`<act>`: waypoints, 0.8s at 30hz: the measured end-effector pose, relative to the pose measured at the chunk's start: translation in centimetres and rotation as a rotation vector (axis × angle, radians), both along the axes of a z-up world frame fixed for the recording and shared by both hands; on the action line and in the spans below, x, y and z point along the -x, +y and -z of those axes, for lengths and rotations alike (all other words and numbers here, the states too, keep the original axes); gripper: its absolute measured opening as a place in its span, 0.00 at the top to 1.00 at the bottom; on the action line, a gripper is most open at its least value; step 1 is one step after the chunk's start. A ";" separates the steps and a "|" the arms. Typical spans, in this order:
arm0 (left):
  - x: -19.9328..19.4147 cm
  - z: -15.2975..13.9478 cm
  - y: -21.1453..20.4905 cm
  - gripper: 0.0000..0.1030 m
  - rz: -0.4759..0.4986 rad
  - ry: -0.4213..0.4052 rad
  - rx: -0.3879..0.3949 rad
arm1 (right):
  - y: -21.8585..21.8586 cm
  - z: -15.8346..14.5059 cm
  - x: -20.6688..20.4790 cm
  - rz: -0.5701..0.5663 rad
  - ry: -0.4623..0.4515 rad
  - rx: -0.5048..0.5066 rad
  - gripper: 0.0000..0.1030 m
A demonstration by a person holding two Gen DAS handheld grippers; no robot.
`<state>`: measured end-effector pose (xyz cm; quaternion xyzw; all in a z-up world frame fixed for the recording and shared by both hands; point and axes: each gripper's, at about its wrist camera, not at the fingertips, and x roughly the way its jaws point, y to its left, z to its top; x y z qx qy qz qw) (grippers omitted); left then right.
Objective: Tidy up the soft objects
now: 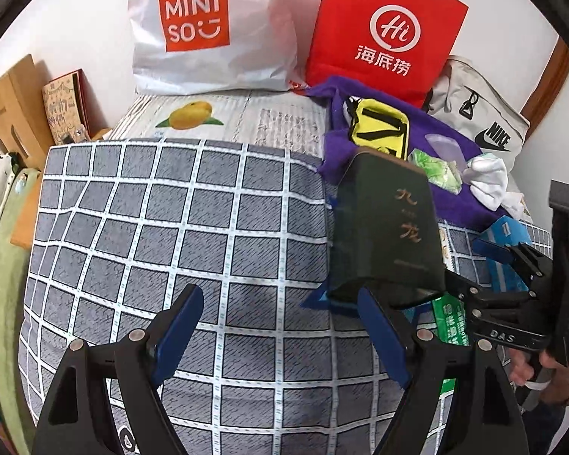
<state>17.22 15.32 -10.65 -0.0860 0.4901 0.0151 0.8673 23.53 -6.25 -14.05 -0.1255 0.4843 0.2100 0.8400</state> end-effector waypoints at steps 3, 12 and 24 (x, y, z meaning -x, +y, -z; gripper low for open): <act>0.0 0.4 0.3 0.20 0.003 0.003 0.020 | 0.7 1.0 -0.2 -0.017 0.012 0.027 0.29; -0.1 1.3 0.0 0.20 0.025 0.014 0.035 | 1.7 1.8 0.8 -0.099 -0.046 0.032 0.61; -0.1 2.1 -0.5 0.20 0.037 0.035 0.046 | -1.0 0.7 0.3 -0.042 -0.026 -0.042 0.92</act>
